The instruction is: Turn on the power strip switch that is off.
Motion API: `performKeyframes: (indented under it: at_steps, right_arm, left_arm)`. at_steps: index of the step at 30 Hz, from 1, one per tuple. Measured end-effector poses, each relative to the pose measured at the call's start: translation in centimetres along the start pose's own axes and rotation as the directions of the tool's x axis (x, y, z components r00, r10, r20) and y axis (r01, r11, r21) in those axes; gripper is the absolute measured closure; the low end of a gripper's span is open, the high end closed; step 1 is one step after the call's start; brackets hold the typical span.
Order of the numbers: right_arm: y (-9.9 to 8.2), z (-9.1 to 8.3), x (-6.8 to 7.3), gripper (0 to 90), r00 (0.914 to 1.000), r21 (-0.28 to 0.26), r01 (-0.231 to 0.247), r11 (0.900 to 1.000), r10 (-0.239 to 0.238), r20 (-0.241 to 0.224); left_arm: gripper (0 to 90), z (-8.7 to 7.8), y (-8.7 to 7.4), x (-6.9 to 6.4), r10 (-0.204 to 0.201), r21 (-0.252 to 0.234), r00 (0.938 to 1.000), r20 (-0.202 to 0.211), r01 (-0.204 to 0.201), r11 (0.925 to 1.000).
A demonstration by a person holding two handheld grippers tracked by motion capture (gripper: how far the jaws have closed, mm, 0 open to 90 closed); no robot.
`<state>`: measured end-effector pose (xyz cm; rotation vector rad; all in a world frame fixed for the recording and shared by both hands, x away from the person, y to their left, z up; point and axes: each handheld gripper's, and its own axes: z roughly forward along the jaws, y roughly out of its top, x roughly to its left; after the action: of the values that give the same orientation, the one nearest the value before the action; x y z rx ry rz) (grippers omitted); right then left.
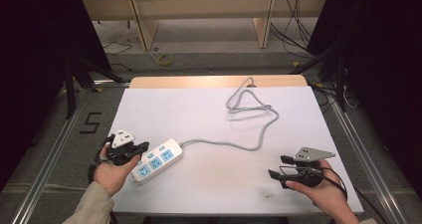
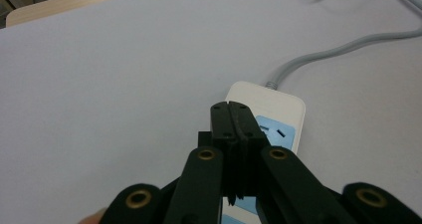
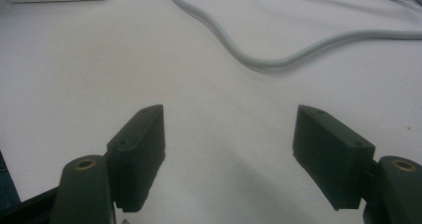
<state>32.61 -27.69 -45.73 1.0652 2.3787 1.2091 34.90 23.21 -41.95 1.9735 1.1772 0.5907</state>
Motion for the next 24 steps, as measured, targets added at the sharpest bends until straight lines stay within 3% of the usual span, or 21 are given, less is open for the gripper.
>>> performKeyframes:
  at_steps: [17,24]
  right_arm:
    - [0.2,0.4,0.2,29.5,1.0000,0.000,0.002,1.0000,-0.002,-0.010]
    - [0.3,0.6,0.3,29.5,0.9999,0.004,0.004,1.0000,-0.004,-0.015]
  left_arm:
    - [89.6,0.9,0.7,-0.2,0.010,0.078,0.9999,0.000,-0.010,0.9969]
    - [89.7,1.2,1.2,-0.1,-0.004,0.105,1.0000,0.006,0.004,0.9944]
